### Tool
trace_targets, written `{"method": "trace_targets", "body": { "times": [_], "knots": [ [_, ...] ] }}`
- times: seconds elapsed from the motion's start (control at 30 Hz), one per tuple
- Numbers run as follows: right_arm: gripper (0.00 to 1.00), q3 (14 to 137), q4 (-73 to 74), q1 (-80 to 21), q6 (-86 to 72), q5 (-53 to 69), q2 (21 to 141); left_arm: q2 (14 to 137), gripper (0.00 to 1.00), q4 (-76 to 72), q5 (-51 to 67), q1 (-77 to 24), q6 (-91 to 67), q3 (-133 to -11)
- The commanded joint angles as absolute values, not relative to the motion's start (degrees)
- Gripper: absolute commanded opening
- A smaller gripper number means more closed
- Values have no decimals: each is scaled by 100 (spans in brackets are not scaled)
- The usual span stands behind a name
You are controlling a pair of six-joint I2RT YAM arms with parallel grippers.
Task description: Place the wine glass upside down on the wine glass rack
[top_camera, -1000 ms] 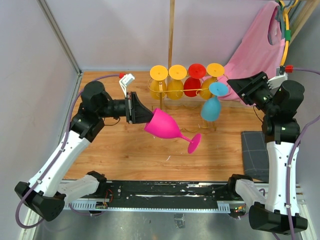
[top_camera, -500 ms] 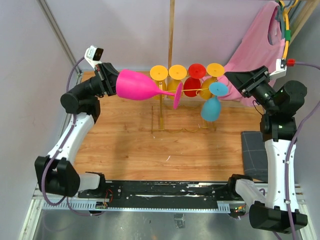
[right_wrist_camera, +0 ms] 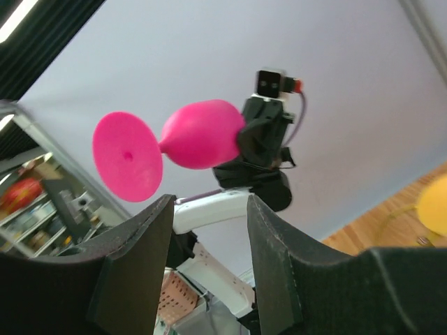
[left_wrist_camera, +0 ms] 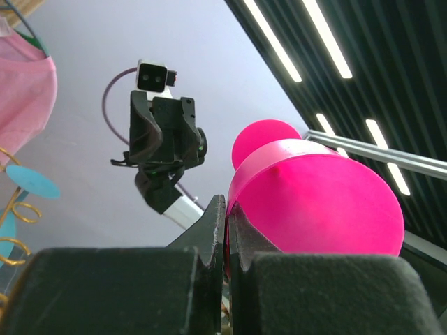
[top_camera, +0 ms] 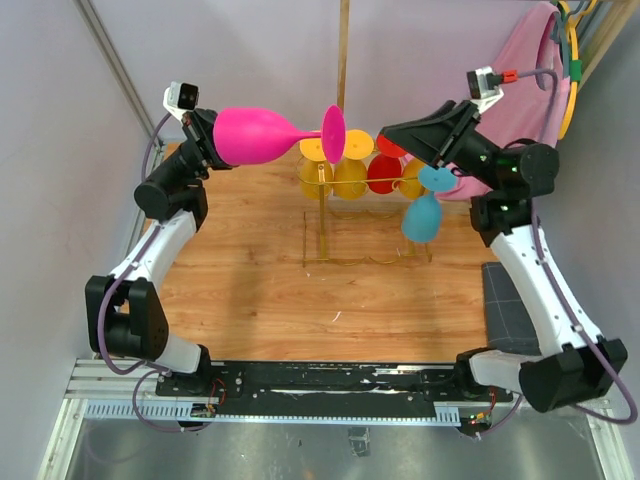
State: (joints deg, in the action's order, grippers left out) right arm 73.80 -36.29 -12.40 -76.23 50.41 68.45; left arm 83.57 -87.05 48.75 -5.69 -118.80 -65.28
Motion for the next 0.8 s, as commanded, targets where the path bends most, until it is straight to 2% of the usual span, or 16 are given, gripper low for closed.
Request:
{"method": "trace_targets", "body": {
  "times": [0.0, 0.1, 0.27, 0.57, 0.77],
  "knots": [
    [48, 7815, -6426, -1861, -9015, 5212, 7441, 8356, 0, -10210, 4377, -545, -13332, -6741],
    [48, 8103, -7441, -2204, -9698, 4995, 7970, 8360, 0, -10212, 4212, -545, -13467, -6779],
    [46, 8655, -8136, -2718, -10239, 4638, 8696, 8278, 0, -10208, 4008, -579, -13500, -6762],
    [43, 9548, -8498, -3268, -10702, 4259, 9629, 8101, 0, -10212, 3824, -615, -13532, -6653],
    [38, 9973, -8409, -3498, -10765, 4150, 9945, 8042, 0, -10208, 3838, -615, -13535, -6590]
  ]
}}
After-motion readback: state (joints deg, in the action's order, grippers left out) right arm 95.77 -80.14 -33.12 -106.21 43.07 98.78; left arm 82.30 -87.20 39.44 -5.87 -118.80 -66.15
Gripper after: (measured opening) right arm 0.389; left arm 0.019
